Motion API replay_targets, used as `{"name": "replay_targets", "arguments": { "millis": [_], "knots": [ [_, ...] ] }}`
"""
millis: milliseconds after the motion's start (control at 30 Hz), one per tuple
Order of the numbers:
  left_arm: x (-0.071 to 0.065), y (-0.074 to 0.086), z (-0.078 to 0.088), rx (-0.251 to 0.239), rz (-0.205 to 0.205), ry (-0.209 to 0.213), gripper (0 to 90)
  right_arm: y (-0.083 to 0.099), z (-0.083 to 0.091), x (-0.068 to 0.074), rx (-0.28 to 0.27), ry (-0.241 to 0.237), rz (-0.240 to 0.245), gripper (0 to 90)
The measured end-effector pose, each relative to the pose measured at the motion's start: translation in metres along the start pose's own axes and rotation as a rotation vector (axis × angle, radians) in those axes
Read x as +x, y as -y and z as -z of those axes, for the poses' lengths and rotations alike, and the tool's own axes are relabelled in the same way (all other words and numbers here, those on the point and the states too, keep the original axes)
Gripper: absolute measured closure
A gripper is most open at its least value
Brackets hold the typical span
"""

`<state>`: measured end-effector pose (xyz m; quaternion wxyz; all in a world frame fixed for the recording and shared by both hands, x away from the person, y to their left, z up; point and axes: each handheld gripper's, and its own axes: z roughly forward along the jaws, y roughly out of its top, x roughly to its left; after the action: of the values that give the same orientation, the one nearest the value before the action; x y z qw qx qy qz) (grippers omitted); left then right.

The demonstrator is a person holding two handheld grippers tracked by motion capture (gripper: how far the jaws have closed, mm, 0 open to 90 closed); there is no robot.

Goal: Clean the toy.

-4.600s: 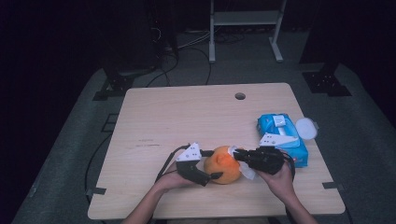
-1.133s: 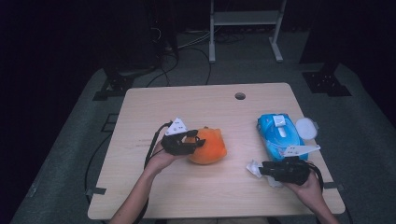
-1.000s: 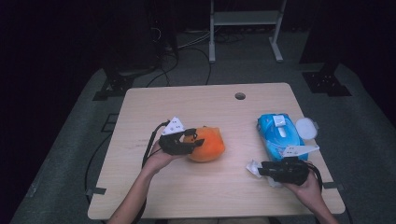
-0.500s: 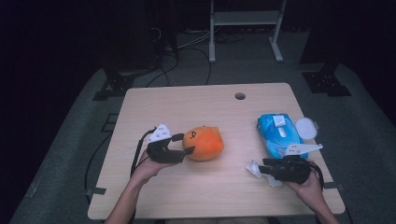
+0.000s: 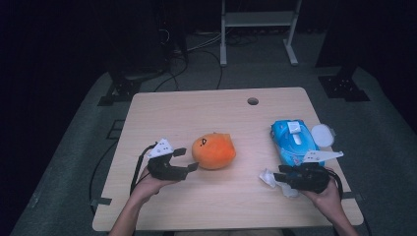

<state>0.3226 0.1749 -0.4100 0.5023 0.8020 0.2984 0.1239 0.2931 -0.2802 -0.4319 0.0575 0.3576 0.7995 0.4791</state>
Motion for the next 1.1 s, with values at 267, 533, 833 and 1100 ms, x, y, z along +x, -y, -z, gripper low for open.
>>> {"name": "replay_targets", "arguments": {
  "millis": [267, 533, 833, 1100],
  "knots": [
    [0.003, 0.012, 0.004, 0.028, 0.017, -0.017, 22.8, 0.000, 0.001, 0.000, -0.005, -0.003, -0.006, 52.9],
    [0.006, 0.024, 0.007, 0.047, 0.038, -0.023, 21.7, 0.000, 0.000, 0.000, 0.000, -0.004, -0.002, 52.2],
    [0.008, 0.036, 0.010, 0.064, 0.062, -0.032, 20.7, 0.001, 0.000, 0.000, 0.006, -0.007, -0.003, 51.6],
    [0.008, 0.042, 0.013, 0.068, 0.069, -0.038, 20.1, 0.001, -0.001, 0.000, 0.006, -0.008, -0.003, 51.1]
  ]
}}
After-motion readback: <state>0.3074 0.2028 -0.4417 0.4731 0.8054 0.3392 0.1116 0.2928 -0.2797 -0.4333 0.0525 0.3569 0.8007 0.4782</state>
